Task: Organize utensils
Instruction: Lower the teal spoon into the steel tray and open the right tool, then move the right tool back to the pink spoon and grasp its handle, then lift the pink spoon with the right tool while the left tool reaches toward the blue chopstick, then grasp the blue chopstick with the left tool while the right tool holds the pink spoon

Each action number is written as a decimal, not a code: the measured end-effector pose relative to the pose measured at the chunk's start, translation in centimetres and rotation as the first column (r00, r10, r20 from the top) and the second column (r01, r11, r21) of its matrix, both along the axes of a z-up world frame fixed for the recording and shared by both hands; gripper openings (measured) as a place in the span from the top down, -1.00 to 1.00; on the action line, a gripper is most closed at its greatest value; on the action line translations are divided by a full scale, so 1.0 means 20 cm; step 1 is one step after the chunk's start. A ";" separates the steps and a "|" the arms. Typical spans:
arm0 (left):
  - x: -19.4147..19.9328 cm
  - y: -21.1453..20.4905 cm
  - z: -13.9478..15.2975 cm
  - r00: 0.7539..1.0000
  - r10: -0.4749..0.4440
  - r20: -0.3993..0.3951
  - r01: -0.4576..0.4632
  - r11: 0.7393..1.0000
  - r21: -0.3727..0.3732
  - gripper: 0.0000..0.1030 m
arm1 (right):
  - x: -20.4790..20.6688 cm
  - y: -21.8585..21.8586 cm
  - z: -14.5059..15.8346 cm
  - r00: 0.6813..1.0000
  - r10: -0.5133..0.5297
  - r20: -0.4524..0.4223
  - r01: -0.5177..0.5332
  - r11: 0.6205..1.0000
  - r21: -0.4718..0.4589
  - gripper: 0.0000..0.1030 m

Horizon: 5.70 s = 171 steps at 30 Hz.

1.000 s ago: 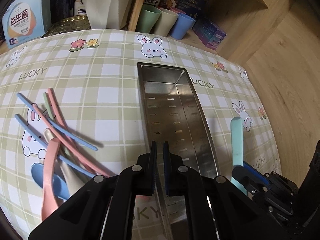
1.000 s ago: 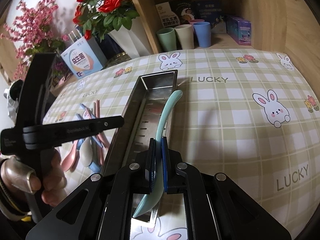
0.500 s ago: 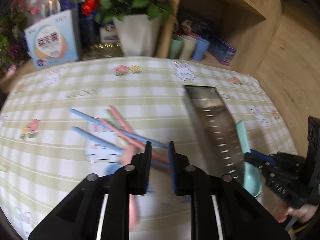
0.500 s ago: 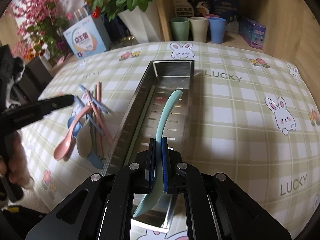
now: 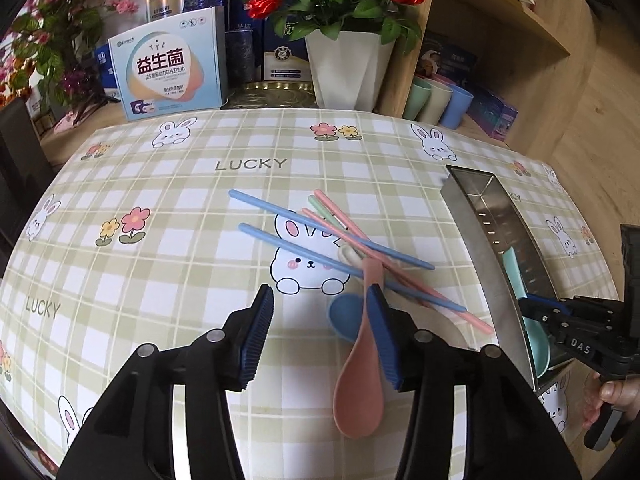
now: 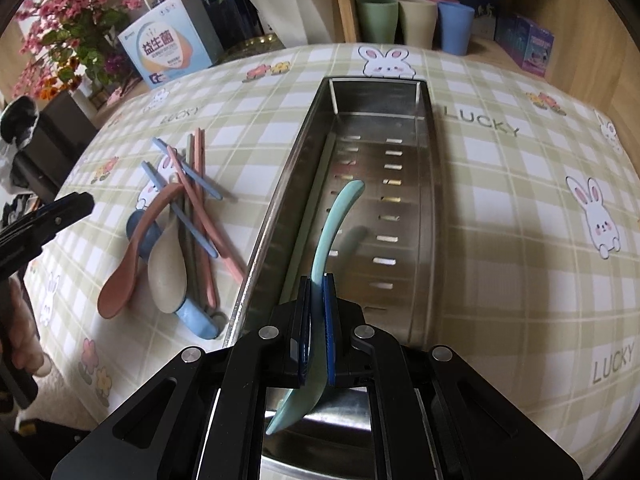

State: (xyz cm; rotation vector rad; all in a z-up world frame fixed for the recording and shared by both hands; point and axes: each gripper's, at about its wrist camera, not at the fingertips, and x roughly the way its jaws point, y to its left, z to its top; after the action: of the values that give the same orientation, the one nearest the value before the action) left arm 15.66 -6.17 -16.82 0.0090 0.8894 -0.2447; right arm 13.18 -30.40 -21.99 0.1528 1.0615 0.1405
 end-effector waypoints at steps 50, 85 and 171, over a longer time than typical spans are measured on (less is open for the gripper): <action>-0.10 0.28 -0.06 0.999 0.029 -0.021 -0.030 0.999 -0.042 -0.07 | -0.26 0.21 0.19 0.962 -0.176 0.208 0.165 0.984 0.071 0.84; -0.06 0.71 -0.09 0.992 0.121 -0.020 -0.123 0.980 -0.159 -0.07 | 0.25 0.74 -0.02 0.996 -0.075 -0.039 0.081 0.979 0.185 0.32; 0.54 0.32 -0.29 0.921 0.163 -0.353 -0.184 0.983 -0.026 0.77 | -0.09 0.09 0.17 0.933 -0.308 0.187 0.195 0.868 0.457 0.74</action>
State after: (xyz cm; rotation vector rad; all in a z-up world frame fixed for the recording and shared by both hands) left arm 26.36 0.26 -22.57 -0.1725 1.2307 -0.1058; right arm 11.40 -28.56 -18.58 0.6608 0.7300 0.1516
